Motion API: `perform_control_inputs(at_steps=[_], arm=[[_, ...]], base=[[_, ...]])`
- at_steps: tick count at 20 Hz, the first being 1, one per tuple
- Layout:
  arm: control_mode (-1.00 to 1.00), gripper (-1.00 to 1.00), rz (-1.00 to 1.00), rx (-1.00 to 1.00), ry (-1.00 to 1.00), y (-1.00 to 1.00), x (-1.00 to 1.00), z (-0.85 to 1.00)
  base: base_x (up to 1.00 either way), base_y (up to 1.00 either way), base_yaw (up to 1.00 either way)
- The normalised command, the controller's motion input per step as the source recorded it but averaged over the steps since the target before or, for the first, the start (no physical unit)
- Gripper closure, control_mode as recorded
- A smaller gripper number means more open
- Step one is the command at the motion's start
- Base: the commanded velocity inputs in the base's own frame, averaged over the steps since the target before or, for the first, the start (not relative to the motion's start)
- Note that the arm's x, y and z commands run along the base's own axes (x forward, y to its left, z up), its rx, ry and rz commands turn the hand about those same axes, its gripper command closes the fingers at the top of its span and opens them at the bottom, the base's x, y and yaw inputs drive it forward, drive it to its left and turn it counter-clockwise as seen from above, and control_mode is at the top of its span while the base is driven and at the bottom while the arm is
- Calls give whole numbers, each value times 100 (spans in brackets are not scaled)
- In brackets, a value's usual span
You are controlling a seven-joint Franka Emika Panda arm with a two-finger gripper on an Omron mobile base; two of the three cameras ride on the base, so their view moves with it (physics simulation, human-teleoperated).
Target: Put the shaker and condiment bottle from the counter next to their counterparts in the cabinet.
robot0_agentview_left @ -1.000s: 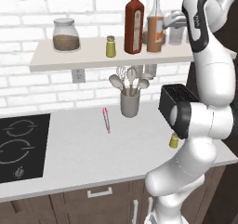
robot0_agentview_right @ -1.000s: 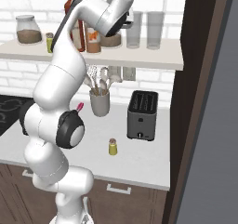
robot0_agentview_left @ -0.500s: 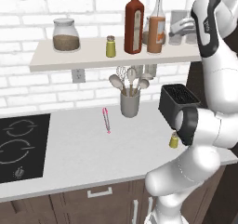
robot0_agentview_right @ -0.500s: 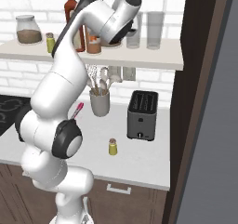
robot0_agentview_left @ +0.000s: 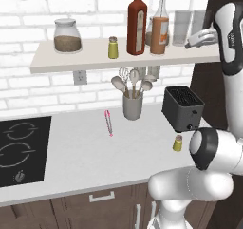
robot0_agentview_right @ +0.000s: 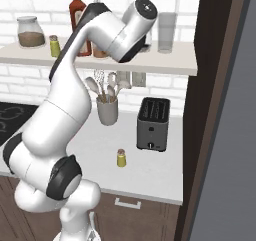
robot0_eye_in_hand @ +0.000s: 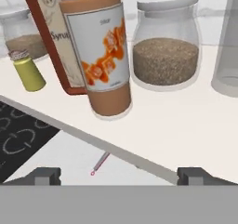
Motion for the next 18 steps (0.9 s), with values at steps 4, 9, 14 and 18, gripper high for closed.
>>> perform_control_inputs(at_steps=[4, 9, 14, 18], arm=[[-100, -100, 0, 0, 0, -4, -50, -57], [-100, -100, 0, -1, 0, 0, -32, -69], [-100, -100, 0, -2, 0, 0, -22, -70], [-100, -100, -1, -6, 0, 0, -16, -69]], base=[[0, 0, 0], [0, 0, 0], [0, 0, 0], [0, 0, 0]])
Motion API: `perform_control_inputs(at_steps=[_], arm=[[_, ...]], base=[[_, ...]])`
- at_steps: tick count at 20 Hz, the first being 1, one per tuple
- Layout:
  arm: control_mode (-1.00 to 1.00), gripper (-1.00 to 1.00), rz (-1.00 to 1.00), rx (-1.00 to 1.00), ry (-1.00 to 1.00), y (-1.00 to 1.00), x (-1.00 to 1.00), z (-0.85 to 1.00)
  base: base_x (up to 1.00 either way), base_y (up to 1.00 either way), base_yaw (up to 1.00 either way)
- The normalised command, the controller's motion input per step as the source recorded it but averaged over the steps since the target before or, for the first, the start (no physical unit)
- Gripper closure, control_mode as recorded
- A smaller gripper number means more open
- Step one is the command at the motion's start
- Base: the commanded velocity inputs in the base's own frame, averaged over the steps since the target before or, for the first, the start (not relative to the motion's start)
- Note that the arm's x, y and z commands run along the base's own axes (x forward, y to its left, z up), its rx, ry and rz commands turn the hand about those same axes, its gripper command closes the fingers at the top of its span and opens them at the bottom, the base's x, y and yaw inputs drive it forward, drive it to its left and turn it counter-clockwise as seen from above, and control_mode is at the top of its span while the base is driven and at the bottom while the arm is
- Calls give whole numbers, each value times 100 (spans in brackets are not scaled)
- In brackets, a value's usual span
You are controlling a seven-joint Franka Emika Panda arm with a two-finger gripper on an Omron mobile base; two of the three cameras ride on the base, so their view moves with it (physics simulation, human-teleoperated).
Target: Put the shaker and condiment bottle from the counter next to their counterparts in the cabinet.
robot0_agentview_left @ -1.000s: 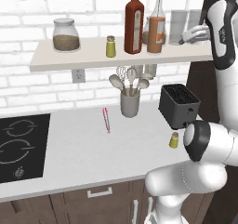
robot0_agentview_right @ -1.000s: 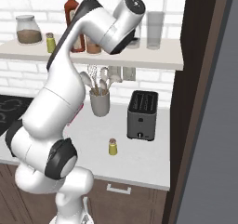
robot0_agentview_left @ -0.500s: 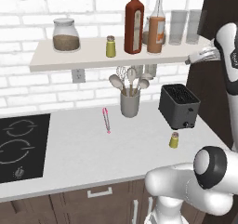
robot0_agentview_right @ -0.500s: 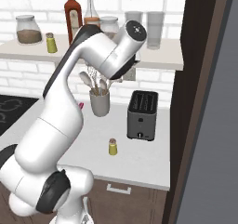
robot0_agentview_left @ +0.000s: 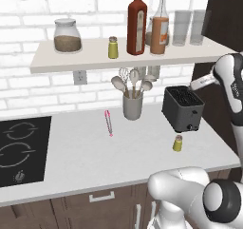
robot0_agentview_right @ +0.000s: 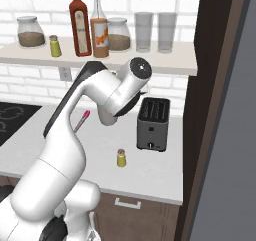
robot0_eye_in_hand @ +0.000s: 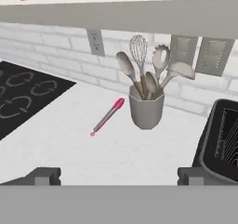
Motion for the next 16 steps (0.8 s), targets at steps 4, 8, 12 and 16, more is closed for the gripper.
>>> perform_control_inputs(at_steps=[4, 8, 12, 16], arm=[[-100, -100, -3, -9, 0, 0, -10, -59], [-100, -100, -4, -9, 4, 0, -7, -47], [-100, -100, -5, -12, 11, 0, -4, -37], [-100, -100, -5, -13, 15, 0, 0, -27]], base=[[0, 0, 0], [0, 0, 0], [0, 0, 0], [0, 0, 0]])
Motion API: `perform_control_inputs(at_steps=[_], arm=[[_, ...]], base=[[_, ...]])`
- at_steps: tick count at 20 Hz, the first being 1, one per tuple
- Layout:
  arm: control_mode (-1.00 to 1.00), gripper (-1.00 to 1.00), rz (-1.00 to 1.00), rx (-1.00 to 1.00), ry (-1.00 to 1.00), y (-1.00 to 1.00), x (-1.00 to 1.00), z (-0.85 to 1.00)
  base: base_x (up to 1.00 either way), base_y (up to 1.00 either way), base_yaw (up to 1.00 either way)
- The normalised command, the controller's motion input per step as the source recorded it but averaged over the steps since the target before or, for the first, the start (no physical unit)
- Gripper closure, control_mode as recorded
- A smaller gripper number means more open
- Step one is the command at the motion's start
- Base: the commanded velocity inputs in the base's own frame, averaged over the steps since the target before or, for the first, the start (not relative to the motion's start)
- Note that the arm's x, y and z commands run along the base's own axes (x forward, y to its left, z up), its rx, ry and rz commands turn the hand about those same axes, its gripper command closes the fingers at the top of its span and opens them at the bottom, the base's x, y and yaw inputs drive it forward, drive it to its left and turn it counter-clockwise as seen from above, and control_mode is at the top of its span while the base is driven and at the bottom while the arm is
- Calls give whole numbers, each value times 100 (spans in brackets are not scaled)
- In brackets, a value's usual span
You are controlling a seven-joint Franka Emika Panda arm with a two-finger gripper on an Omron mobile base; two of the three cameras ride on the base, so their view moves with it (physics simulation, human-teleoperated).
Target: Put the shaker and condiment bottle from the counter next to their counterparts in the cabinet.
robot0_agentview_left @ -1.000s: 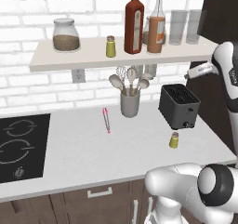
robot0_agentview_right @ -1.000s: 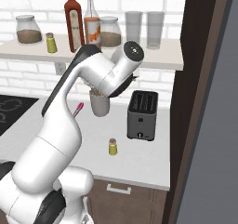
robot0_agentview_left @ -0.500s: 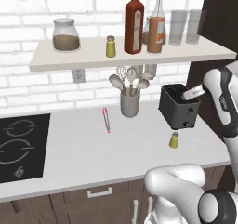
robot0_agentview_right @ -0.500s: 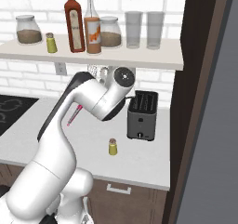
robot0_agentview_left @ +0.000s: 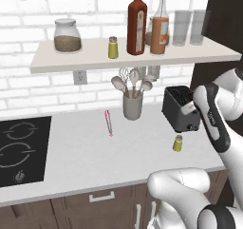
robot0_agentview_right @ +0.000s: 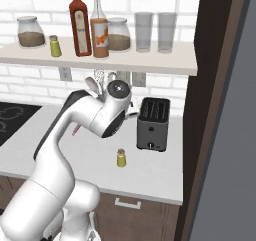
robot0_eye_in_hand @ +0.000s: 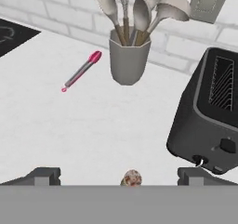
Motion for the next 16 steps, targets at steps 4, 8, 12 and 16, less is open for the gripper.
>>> perform_control_inputs(at_steps=[4, 8, 12, 16], arm=[[-100, -100, -4, -6, 10, 0, 0, -11], [-100, -100, -3, -2, 6, 0, 0, -9], [-100, -100, -4, -1, 3, 0, 0, -12], [-100, -100, -6, 0, 0, 0, -3, -26]], base=[[0, 0, 0], [0, 0, 0], [0, 0, 0], [0, 0, 0]])
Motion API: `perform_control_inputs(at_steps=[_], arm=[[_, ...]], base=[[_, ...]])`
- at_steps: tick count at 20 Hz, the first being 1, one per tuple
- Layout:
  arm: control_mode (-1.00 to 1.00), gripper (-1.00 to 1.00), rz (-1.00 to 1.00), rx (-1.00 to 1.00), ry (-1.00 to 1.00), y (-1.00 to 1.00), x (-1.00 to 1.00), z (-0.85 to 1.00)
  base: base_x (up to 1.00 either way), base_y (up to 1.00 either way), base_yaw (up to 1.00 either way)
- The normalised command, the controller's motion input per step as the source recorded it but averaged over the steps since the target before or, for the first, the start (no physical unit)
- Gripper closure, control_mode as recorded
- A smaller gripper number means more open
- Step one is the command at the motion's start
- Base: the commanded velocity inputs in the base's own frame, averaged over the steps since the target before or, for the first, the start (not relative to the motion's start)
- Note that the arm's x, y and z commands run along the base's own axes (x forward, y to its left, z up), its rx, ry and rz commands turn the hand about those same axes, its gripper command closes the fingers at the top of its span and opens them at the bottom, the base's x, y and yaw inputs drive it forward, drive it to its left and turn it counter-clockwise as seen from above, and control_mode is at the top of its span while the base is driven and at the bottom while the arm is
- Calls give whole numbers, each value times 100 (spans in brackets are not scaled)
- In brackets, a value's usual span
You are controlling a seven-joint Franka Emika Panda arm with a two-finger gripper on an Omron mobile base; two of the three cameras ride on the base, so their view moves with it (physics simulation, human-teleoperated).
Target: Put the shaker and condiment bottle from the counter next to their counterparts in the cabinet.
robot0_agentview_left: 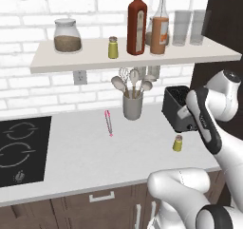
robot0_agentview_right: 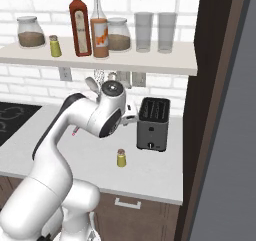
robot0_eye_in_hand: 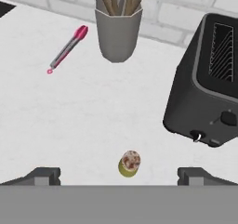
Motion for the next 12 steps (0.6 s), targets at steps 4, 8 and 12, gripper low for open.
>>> perform_control_inputs(at_steps=[4, 8, 12], arm=[[-100, -100, -8, 0, 0, 0, -9, -36], [-100, -100, -9, 0, 0, 0, -10, -38], [-100, -100, -8, 0, 0, 0, -4, -36]], base=[[0, 0, 0], [0, 0, 0], [0, 0, 0]])
